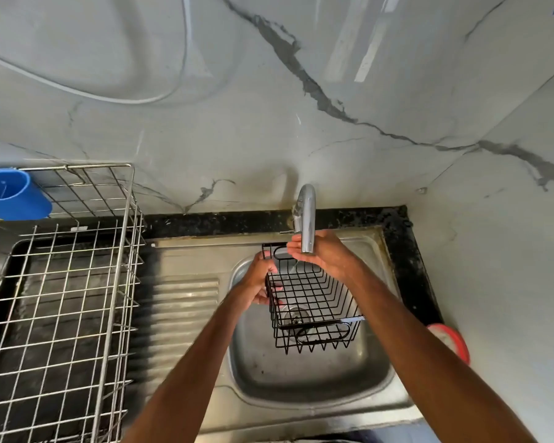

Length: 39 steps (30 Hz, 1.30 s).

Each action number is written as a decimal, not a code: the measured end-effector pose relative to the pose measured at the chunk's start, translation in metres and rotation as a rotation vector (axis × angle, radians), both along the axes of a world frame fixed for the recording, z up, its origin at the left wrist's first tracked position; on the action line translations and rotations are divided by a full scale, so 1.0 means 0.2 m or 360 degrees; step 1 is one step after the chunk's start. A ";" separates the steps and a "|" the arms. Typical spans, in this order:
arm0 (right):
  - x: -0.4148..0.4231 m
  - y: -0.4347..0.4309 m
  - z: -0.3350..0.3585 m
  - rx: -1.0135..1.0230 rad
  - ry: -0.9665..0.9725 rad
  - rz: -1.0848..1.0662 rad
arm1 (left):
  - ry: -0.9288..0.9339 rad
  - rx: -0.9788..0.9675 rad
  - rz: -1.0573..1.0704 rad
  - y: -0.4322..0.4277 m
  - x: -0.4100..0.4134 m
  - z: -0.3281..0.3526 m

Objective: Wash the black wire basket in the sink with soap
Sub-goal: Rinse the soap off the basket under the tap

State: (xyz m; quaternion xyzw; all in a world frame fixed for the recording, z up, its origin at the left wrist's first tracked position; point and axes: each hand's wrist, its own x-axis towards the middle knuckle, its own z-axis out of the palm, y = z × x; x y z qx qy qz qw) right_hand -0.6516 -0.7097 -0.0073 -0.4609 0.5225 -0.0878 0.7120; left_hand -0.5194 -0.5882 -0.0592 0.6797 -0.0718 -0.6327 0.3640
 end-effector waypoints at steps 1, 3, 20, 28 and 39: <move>0.01 -0.02 -0.02 0.0211 -0.0170 -0.0081 | -0.0019 -0.0017 -0.0034 -0.01 0.01 0.00; 0.02 -0.04 -0.04 0.0323 -0.0279 -0.0050 | -0.0086 -0.0016 -0.0124 -0.02 0.02 0.01; -0.04 -0.08 -0.12 0.0106 -0.0015 0.0411 | -0.0017 0.0095 -0.0398 -0.04 -0.02 -0.04; -0.07 -0.10 -0.26 -0.0071 0.0235 0.0618 | -0.0032 0.0195 -0.0331 -0.07 0.04 -0.29; -0.01 -0.11 -0.21 0.0071 0.0109 0.0437 | -0.0128 0.0186 -0.0570 -0.09 -0.03 0.06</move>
